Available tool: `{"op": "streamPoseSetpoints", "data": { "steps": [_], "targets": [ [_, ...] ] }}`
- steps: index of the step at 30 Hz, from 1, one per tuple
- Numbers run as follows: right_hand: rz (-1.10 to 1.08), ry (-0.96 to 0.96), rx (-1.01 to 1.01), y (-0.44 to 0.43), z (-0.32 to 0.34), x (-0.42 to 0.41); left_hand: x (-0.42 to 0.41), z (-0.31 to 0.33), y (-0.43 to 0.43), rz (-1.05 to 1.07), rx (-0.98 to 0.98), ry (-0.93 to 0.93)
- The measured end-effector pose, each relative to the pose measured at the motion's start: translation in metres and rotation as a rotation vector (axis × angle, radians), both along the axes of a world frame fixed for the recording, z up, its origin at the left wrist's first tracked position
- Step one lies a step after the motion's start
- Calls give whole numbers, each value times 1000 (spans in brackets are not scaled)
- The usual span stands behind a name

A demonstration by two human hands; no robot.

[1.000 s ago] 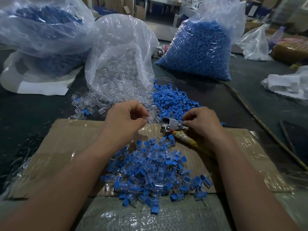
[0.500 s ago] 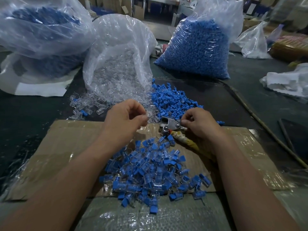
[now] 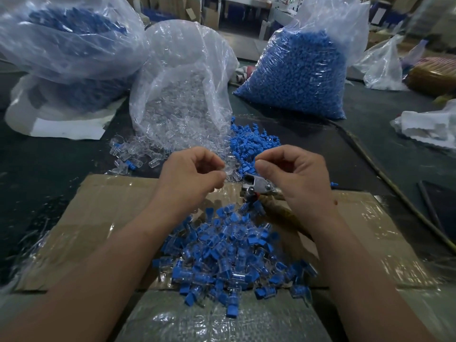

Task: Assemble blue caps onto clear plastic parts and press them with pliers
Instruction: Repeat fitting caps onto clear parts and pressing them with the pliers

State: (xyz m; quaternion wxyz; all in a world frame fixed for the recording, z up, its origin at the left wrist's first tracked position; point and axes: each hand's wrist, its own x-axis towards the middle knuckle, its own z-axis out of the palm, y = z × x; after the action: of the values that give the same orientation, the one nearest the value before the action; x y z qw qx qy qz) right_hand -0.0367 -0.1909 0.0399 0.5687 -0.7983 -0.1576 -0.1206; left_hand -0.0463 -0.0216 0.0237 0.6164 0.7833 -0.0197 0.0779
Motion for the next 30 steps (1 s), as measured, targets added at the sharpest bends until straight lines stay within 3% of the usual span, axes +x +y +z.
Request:
{"op": "streamPoseSetpoints", "data": {
  "steps": [4,14,21,30],
  "targets": [
    [56,-44,57,11,-2,-8,0,1,-1,14,-27,-10],
    [-78,-197,-167,21,-13,-7,-2,1,-4,3,-14,-71],
    [-26,-101,-137,22,-15,-9,-5,3,-6,-19,19,-102],
    [187,57,70,16,-10,-8,-7,12,-3,-149,-220,3]
  ]
}}
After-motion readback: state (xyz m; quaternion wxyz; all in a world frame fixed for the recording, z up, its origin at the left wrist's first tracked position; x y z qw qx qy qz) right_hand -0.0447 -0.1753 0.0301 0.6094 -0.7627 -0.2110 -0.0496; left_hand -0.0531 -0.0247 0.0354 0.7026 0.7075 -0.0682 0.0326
